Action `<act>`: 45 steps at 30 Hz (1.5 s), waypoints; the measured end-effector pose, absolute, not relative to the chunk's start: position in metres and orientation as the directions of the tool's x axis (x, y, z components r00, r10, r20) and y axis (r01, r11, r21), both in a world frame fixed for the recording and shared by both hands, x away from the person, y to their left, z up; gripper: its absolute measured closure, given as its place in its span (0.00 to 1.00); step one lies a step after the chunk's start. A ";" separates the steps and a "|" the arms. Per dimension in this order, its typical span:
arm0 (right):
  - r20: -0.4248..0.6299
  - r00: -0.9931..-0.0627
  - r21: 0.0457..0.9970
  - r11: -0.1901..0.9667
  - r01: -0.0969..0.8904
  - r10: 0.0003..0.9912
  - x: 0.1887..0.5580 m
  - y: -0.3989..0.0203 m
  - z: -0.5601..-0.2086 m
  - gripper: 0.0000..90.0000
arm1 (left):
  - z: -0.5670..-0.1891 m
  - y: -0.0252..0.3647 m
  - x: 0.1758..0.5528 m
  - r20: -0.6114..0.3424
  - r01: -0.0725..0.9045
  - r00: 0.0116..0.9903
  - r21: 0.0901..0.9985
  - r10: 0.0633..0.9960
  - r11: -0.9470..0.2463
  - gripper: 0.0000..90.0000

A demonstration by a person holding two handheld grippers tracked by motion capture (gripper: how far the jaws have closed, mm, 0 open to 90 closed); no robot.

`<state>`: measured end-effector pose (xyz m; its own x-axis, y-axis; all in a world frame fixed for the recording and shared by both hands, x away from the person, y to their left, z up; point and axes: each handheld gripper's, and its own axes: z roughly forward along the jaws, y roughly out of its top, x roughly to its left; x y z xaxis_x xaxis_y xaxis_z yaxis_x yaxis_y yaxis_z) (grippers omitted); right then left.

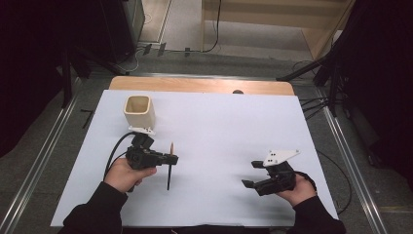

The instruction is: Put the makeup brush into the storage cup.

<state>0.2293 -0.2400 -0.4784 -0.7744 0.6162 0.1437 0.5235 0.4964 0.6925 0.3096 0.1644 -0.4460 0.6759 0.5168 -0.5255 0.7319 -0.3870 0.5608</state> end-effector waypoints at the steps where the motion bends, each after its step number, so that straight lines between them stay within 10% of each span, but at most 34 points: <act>1: 0.143 -0.774 0.692 0.497 0.524 0.616 0.229 -0.241 -0.479 0.28 | -0.446 0.165 0.310 -0.527 0.732 0.675 0.560 0.516 -0.387 0.93; 45: 0.166 -0.745 0.675 0.477 0.563 0.646 0.230 -0.248 -0.482 0.28 | -0.427 0.200 0.320 -0.476 0.730 0.658 0.592 0.583 -0.342 0.93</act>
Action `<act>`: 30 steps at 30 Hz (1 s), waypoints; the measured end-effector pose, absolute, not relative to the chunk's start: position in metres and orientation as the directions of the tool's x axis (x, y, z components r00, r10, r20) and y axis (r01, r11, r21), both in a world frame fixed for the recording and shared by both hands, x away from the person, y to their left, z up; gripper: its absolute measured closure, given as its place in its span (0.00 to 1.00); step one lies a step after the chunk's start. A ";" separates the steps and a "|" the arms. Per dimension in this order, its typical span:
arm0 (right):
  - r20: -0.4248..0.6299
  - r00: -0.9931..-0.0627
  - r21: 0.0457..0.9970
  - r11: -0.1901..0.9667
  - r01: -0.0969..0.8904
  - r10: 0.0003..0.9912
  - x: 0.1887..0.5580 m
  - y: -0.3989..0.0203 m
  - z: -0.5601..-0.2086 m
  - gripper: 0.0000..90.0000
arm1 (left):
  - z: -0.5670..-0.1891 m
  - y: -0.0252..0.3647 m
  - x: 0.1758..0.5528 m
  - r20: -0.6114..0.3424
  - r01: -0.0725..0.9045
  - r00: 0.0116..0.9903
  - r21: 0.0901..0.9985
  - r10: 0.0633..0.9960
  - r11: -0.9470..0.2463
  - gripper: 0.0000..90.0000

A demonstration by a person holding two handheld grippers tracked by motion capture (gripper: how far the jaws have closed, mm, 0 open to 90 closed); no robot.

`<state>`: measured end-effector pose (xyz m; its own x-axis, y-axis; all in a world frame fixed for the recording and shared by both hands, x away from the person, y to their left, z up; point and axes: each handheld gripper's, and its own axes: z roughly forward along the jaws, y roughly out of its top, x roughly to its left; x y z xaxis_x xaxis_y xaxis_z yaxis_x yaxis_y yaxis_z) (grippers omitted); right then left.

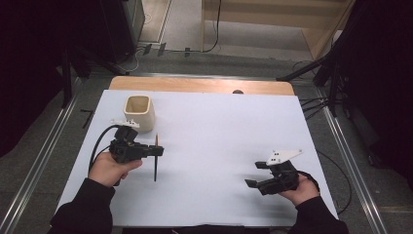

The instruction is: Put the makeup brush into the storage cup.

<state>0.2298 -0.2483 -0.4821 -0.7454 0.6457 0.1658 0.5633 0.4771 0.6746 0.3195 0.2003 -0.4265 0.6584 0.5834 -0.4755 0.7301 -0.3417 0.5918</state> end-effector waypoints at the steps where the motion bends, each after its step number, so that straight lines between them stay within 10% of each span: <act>1: 0.166 -0.746 0.674 0.477 0.564 0.645 0.230 -0.248 -0.482 0.28 | -0.426 0.202 0.320 -0.477 0.731 0.657 0.593 0.584 -0.338 0.93; 30: 0.176 -0.738 0.670 0.470 0.574 0.651 0.230 -0.249 -0.483 0.28 | -0.422 0.228 0.358 -0.508 0.765 0.603 0.585 0.615 -0.268 0.93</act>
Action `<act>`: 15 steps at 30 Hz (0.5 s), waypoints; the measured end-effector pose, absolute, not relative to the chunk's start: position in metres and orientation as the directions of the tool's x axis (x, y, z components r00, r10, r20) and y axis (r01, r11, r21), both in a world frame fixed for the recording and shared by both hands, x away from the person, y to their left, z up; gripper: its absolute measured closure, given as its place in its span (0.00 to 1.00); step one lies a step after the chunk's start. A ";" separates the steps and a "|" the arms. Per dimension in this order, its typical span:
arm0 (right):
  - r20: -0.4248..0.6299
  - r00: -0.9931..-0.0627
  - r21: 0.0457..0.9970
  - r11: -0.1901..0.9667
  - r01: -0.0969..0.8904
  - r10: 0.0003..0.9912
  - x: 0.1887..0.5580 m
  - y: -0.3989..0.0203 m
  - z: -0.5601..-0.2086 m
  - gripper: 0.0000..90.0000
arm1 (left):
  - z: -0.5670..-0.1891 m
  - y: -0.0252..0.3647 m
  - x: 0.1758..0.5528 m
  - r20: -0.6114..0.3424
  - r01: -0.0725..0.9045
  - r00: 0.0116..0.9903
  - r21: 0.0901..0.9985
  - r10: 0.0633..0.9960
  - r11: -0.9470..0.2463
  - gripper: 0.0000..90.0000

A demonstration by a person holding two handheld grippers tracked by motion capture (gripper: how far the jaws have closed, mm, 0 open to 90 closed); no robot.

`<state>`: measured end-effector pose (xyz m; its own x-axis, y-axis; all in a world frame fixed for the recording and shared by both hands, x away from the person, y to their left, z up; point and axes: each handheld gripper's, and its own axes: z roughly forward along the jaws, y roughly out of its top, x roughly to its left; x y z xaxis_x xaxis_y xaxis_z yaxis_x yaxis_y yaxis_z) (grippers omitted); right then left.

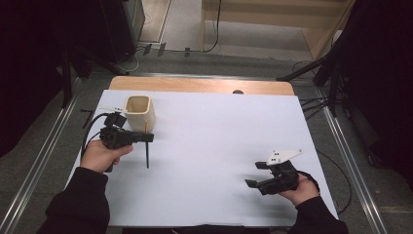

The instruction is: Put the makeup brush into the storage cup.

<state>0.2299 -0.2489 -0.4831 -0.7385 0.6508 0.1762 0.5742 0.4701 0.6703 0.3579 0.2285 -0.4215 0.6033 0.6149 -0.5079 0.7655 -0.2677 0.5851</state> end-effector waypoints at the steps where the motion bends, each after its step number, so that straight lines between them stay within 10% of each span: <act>1: 0.176 -0.738 0.670 0.470 0.574 0.651 0.230 -0.249 -0.483 0.28 | -0.421 0.229 0.359 -0.509 0.767 0.601 0.585 0.616 -0.265 0.93; 15: 0.185 -0.737 0.675 0.460 0.576 0.650 0.230 -0.250 -0.483 0.28 | -0.413 0.225 0.372 -0.492 0.761 0.605 0.590 0.626 -0.272 0.93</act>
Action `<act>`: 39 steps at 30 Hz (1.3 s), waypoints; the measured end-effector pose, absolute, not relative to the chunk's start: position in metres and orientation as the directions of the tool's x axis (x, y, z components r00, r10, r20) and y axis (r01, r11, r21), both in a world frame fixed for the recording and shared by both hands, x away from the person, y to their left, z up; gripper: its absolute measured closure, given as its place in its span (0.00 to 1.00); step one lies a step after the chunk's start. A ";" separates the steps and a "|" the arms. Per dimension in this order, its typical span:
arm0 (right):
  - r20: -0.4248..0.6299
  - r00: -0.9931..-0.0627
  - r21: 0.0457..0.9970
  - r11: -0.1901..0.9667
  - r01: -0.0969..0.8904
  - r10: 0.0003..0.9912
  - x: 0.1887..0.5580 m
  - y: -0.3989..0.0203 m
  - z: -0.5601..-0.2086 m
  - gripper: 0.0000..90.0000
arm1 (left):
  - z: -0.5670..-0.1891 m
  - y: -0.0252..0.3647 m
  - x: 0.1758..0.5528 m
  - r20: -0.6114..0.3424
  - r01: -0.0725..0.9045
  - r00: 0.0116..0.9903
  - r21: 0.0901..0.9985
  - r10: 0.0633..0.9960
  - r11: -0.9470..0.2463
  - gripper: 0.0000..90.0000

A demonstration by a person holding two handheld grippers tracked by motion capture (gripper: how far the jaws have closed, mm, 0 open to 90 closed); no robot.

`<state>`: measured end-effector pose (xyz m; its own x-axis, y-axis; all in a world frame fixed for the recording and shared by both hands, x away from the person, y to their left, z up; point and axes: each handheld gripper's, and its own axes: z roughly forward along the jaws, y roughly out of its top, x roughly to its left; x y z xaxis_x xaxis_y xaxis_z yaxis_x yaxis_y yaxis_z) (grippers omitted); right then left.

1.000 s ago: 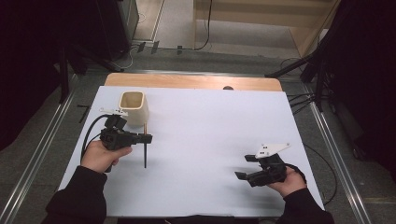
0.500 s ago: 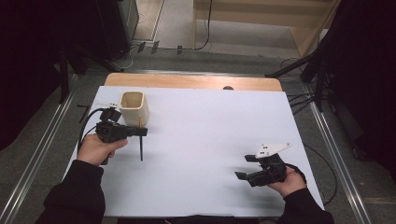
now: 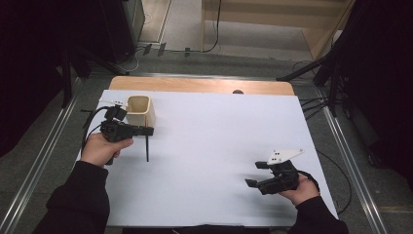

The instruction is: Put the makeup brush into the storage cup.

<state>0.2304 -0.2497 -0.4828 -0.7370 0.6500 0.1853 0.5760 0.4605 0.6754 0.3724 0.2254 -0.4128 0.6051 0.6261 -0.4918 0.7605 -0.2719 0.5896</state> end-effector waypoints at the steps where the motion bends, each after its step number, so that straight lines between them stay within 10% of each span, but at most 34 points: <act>1: 0.185 -0.738 0.680 0.458 0.573 0.649 0.230 -0.250 -0.483 0.28 | -0.412 0.225 0.373 -0.489 0.758 0.607 0.594 0.627 -0.270 0.93; 39: 0.192 -0.750 0.695 0.452 0.559 0.633 0.230 -0.248 -0.482 0.27 | -0.347 0.244 0.420 -0.455 0.732 0.542 0.669 0.706 -0.131 0.93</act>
<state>0.2301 -0.2484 -0.4816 -0.7497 0.6333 0.1921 0.5595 0.4516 0.6950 0.4203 0.2440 -0.3470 0.5421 0.7064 -0.4551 0.7317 -0.1305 0.6690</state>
